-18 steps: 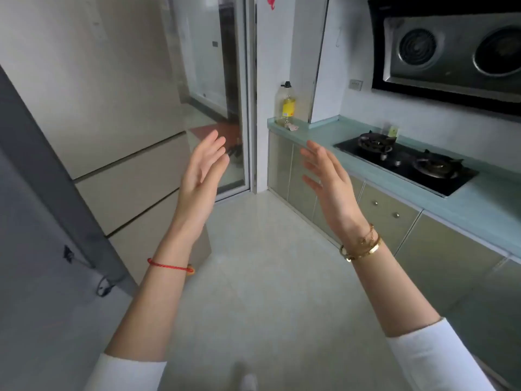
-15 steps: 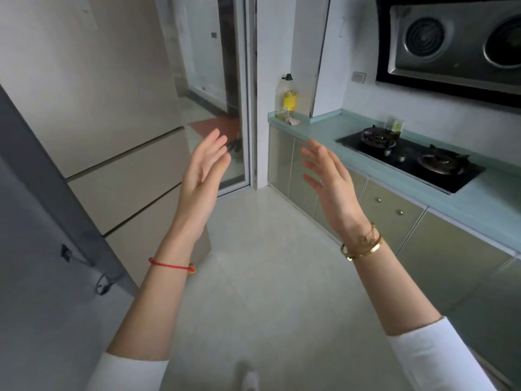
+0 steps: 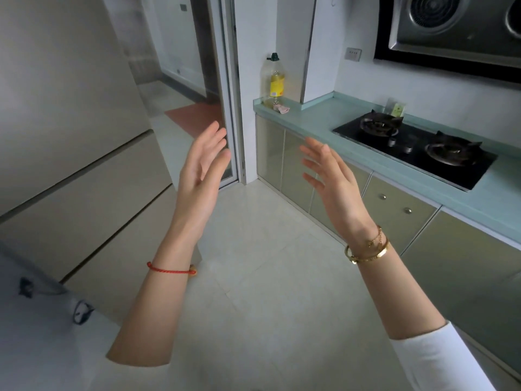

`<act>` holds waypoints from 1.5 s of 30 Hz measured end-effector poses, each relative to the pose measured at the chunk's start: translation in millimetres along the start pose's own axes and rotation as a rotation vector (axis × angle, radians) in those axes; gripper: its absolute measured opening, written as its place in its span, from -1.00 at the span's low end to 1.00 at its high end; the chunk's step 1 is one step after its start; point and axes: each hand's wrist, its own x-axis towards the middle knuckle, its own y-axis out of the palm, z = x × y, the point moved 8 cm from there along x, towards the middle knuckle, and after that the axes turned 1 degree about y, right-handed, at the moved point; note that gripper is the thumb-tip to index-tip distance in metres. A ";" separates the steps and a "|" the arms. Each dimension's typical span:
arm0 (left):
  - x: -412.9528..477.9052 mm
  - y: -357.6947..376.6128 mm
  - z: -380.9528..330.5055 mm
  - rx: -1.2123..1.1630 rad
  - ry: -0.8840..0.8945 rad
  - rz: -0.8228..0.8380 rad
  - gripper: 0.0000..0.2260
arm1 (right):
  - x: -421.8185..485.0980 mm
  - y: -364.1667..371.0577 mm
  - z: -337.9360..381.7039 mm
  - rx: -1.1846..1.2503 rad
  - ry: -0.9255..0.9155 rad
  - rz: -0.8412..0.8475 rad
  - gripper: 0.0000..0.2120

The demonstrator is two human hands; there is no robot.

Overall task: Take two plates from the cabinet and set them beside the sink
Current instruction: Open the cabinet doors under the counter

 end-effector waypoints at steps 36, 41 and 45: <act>395.0 66.7 255.7 0.077 -0.166 -0.180 -0.61 | 473.4 -40.4 -145.1 0.059 0.141 0.012 -0.59; 451.3 58.2 298.5 0.078 -0.183 -0.167 -0.62 | 534.8 -27.6 -173.5 0.059 0.153 0.004 -0.60; 516.7 39.4 338.5 0.086 -0.199 -0.157 -0.63 | 599.3 -8.5 -198.0 0.073 0.146 -0.018 -0.60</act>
